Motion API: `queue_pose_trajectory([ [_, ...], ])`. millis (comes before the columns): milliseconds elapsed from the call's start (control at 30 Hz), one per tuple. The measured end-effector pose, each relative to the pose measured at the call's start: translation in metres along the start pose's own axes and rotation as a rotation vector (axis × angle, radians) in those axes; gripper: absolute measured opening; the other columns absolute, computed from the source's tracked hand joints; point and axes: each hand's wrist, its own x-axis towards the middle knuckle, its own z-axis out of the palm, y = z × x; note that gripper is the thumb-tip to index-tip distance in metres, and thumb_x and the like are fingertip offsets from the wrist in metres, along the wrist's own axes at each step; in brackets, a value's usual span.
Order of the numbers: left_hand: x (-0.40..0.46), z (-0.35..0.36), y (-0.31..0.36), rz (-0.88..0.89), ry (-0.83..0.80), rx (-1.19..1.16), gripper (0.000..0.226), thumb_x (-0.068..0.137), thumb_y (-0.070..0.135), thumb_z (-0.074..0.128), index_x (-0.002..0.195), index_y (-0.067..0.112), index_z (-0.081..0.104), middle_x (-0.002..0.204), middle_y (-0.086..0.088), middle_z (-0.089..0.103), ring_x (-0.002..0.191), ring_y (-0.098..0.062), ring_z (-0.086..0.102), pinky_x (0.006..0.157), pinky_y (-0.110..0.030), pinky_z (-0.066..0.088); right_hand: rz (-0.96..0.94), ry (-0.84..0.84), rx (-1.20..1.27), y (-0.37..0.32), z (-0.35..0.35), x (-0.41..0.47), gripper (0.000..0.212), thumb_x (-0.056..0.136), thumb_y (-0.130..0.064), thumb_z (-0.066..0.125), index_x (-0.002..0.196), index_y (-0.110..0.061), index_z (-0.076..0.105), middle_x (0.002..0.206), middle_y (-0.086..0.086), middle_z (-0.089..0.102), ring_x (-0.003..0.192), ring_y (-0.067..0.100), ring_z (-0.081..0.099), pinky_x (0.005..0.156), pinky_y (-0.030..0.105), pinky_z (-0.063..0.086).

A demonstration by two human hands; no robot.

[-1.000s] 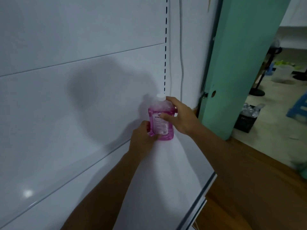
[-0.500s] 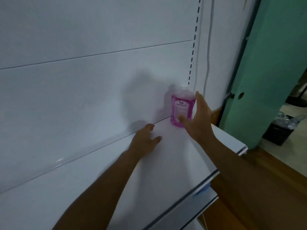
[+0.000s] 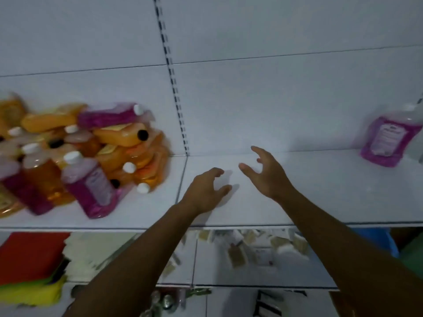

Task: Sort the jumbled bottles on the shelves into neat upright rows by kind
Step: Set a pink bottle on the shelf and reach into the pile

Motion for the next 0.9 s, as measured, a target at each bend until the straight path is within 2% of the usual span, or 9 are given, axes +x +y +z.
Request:
queue_pose_trajectory([
  [100, -0.041, -0.04, -0.041, -0.063, 0.074, -0.065, 0.041, 0.091, 0.04, 0.061, 0.125, 0.018, 0.058, 0.123, 0.003, 0.062, 0.109, -0.014, 0.059, 0.094, -0.028, 0.049, -0.126, -0.069, 0.029, -0.052, 0.052, -0.002, 0.053, 0.088, -0.042, 0.065, 0.134, -0.02, 0.05, 0.133, -0.002, 0.057, 0.105, 0.009, 0.059, 0.088, 0.023, 0.046],
  [200, -0.081, -0.075, -0.081, -0.055, 0.111, -0.147, 0.022, 0.091, 0.032, 0.063, 0.105, 0.015, 0.069, 0.101, 0.004, 0.07, 0.09, -0.007, 0.064, 0.079, -0.018, 0.051, -0.264, -0.077, 0.095, -0.106, 0.103, -0.009, 0.035, 0.088, -0.034, 0.067, 0.119, -0.02, 0.06, 0.108, -0.006, 0.067, 0.088, 0.004, 0.063, 0.081, 0.027, 0.055],
  [333, -0.125, -0.117, -0.131, -0.067, 0.106, -0.15, 0.015, 0.091, 0.024, 0.063, 0.088, 0.015, 0.074, 0.085, 0.008, 0.071, 0.075, -0.002, 0.062, 0.069, -0.011, 0.046, -0.404, -0.201, 0.162, -0.175, 0.164, -0.015, 0.045, 0.084, -0.033, 0.071, 0.125, -0.023, 0.055, 0.116, -0.006, 0.063, 0.103, 0.006, 0.059, 0.082, 0.018, 0.048],
  [467, -0.155, -0.148, -0.178, -0.079, 0.191, -0.116, 0.023, 0.09, 0.026, 0.066, 0.067, 0.021, 0.067, 0.062, 0.014, 0.062, 0.059, -0.002, 0.055, 0.058, -0.015, 0.038, -0.445, -0.357, 0.167, -0.219, 0.214, -0.015, 0.085, 0.079, -0.036, 0.077, 0.147, -0.025, 0.028, 0.148, -0.003, 0.038, 0.133, 0.012, 0.037, 0.105, 0.032, 0.039],
  [600, -0.164, -0.163, -0.212, -0.2, 0.355, -0.159, 0.017, 0.084, 0.036, 0.071, 0.078, 0.021, 0.065, 0.069, 0.006, 0.066, 0.066, -0.008, 0.061, 0.063, -0.029, 0.049, -0.404, -0.483, 0.162, -0.229, 0.243, -0.011, 0.104, 0.075, -0.042, 0.079, 0.152, -0.034, 0.01, 0.158, -0.008, 0.021, 0.144, 0.013, 0.024, 0.112, 0.039, 0.034],
  [700, -0.16, -0.165, -0.22, -0.272, 0.357, -0.166, 0.04, 0.078, 0.048, 0.074, 0.103, 0.022, 0.055, 0.089, 0.007, 0.064, 0.08, -0.01, 0.062, 0.07, -0.031, 0.053, -0.422, -0.426, 0.07, -0.228, 0.251, -0.003, 0.101, 0.069, -0.047, 0.081, 0.149, -0.031, 0.022, 0.15, -0.005, 0.032, 0.137, 0.016, 0.035, 0.108, 0.042, 0.041],
  [767, -0.154, -0.163, -0.221, -0.264, 0.308, -0.211, 0.067, 0.069, 0.062, 0.072, 0.119, 0.025, 0.049, 0.104, 0.01, 0.06, 0.091, -0.008, 0.061, 0.077, -0.032, 0.054, -0.436, -0.373, -0.039, -0.231, 0.248, -0.001, 0.096, 0.066, -0.051, 0.082, 0.145, -0.025, 0.032, 0.138, -0.003, 0.037, 0.126, 0.012, 0.039, 0.105, 0.031, 0.039],
  [833, -0.149, -0.159, -0.22, -0.248, 0.294, -0.23, 0.084, 0.057, 0.075, 0.066, 0.124, 0.03, 0.045, 0.11, 0.014, 0.06, 0.095, -0.008, 0.062, 0.081, -0.034, 0.055, -0.457, -0.377, -0.132, -0.233, 0.242, 0.001, 0.091, 0.068, -0.05, 0.081, 0.142, -0.022, 0.036, 0.131, -0.002, 0.036, 0.117, 0.01, 0.037, 0.101, 0.026, 0.037],
  [900, -0.141, -0.153, -0.221, -0.251, 0.325, -0.214, 0.083, 0.058, 0.076, 0.066, 0.125, 0.032, 0.044, 0.111, 0.013, 0.062, 0.095, -0.011, 0.063, 0.081, -0.037, 0.055, -0.472, -0.457, -0.121, -0.231, 0.234, 0.005, 0.085, 0.071, -0.042, 0.081, 0.141, -0.022, 0.038, 0.132, -0.002, 0.039, 0.12, 0.012, 0.041, 0.104, 0.033, 0.042],
])
